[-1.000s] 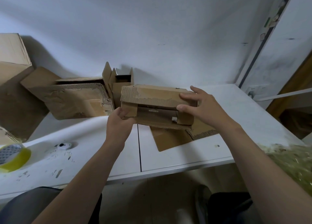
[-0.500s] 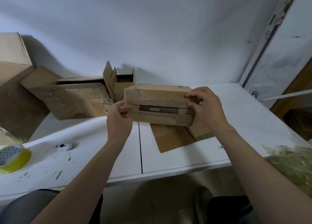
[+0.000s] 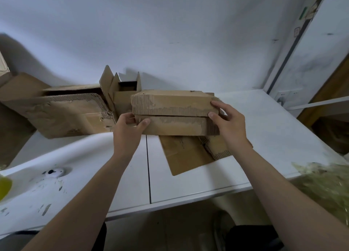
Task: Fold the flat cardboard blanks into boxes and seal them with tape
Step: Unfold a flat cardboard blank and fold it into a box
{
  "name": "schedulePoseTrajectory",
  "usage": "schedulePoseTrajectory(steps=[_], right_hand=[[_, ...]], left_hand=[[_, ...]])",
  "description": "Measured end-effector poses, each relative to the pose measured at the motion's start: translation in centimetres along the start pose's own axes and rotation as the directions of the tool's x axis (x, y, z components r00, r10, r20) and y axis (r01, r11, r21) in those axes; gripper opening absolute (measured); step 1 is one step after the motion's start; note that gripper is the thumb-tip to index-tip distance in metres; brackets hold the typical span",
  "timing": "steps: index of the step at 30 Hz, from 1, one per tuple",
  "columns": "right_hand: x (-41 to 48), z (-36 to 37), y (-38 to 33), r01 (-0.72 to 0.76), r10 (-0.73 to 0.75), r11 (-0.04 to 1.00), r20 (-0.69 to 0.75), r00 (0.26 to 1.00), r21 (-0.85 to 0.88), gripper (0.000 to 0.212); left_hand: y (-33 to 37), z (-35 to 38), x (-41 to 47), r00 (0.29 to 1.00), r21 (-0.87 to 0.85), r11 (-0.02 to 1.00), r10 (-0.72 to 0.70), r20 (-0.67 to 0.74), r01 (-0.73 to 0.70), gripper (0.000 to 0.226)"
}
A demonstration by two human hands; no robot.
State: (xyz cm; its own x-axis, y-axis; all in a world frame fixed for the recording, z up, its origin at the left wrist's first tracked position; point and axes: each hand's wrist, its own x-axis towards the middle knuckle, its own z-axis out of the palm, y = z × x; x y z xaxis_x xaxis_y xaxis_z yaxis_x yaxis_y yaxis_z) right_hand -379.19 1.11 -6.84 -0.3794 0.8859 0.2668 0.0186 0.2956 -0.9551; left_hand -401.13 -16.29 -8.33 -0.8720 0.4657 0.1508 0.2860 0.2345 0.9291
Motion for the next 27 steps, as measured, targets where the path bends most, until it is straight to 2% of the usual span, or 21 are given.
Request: schedulePoseTrajectory(steps=[5,8,12,16,18,22,27], right_hand=[[0.0,-0.4,-1.5,0.116,-0.124,0.99,-0.121,0.985,-0.075,0.032],[-0.5,-1.6,-3.6,0.172,-0.183,0.981,-0.146,0.972,-0.085,0.031],[-2.3,-2.8,-7.3,0.214,-0.223,0.971,-0.077,0.972,-0.109,0.031],[-3.7,-2.1,-9.9,0.203,-0.202,0.953,0.025,0.979,-0.224,0.029],[-4.0,-0.7,-10.0,0.185,-0.172,0.944,0.07,0.983,-0.274,0.028],[-5.6,3.2,-8.3,0.122,-0.072,0.961,0.203,0.977,-0.249,0.03],[-6.6,6.9,-7.0,0.125,-0.061,0.964,0.263,0.963,-0.235,0.031]], left_hand=[[2.9,0.7,-1.3,0.993,-0.076,0.992,0.097,-0.061,-0.102,0.03],[5.5,-0.1,-2.2,0.98,-0.103,0.977,0.177,-0.093,-0.186,0.028],[8.4,-2.2,-3.2,0.974,-0.129,0.969,0.199,-0.106,-0.211,0.024],[9.9,-5.4,-4.4,0.977,-0.101,0.977,0.175,-0.121,-0.187,0.031],[9.9,-7.2,-4.6,0.982,-0.082,0.983,0.155,-0.105,-0.164,0.03],[8.8,-10.7,-4.7,0.987,0.006,0.991,0.133,-0.09,-0.133,0.019],[6.0,-13.2,-4.8,0.99,0.059,0.997,0.061,-0.13,-0.054,0.031]])
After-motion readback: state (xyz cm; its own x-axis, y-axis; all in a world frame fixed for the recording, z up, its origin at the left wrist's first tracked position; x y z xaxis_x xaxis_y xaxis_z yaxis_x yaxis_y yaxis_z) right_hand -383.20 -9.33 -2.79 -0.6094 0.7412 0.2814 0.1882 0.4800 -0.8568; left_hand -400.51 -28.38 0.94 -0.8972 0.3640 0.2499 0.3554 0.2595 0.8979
